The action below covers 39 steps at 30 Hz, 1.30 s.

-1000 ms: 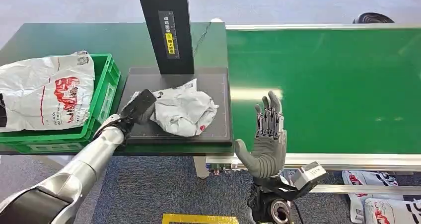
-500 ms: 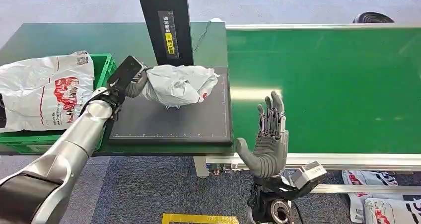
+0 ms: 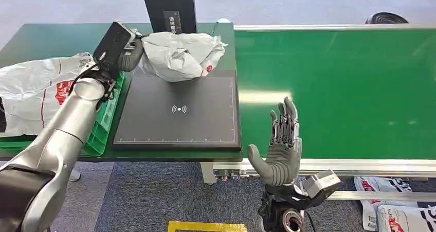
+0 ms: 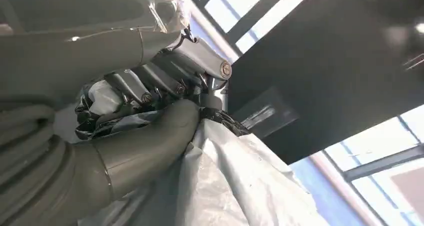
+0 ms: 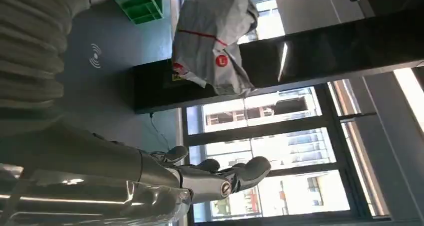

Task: Moved the parcel from conveyor to table for the left to box.

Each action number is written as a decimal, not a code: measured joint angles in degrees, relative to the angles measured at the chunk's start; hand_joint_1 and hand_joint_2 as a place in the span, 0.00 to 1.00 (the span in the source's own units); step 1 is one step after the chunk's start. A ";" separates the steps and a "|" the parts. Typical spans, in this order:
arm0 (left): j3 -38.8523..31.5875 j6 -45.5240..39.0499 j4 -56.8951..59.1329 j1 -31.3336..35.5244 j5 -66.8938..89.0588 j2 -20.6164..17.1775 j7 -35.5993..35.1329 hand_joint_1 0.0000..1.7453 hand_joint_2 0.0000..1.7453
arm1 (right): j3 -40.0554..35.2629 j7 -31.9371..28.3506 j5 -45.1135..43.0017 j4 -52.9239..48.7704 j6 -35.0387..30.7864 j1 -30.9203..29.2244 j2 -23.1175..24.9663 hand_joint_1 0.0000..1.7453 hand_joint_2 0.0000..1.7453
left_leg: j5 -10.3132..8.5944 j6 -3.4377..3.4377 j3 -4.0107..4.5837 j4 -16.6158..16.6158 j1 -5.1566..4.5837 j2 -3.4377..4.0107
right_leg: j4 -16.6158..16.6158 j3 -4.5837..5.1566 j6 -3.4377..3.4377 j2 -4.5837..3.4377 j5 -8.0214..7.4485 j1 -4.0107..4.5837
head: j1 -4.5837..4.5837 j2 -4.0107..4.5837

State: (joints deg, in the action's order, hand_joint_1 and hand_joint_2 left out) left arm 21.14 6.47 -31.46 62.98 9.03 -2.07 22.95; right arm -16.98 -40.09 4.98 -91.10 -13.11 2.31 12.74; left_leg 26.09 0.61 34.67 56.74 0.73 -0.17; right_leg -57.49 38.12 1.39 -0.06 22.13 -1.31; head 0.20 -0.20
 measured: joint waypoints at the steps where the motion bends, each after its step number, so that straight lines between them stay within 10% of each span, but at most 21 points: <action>1: -0.16 -0.31 -0.67 -0.04 -0.47 -0.29 0.35 1.00 1.00 | 0.04 0.00 0.02 -0.13 0.02 0.16 0.02 0.00 1.00 | 0.00 0.00 0.00 0.00 0.00 0.00 | 0.00 0.00 0.00 0.00 0.00 0.00 | -0.02 0.00; 16: -6.19 -36.98 -26.21 -23.60 0.92 -5.99 16.81 1.00 1.00 | -0.15 0.02 0.72 -0.09 -0.96 0.38 0.17 0.00 1.00 | 0.03 0.02 -0.04 -0.02 0.00 0.18 | 0.00 0.04 -0.03 -0.13 0.07 0.00 | -0.02 0.00; 39: -9.34 -43.04 -35.66 -32.99 16.30 -9.79 9.58 1.00 1.00 | -0.46 0.00 1.27 -0.07 -2.82 4.53 -0.66 0.00 1.00 | 0.05 0.04 -0.03 -0.03 0.04 0.18 | 0.00 0.06 -0.04 -0.13 0.06 0.04 | -0.02 0.00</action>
State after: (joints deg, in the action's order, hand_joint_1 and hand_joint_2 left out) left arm 11.80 -36.57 -67.12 29.99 25.33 -11.87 32.52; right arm -17.44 -40.08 6.25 -91.17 -15.93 6.84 12.09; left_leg 26.14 0.65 34.64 56.72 0.76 0.02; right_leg -57.49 38.17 1.35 -0.19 22.20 -1.27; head 0.18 -0.20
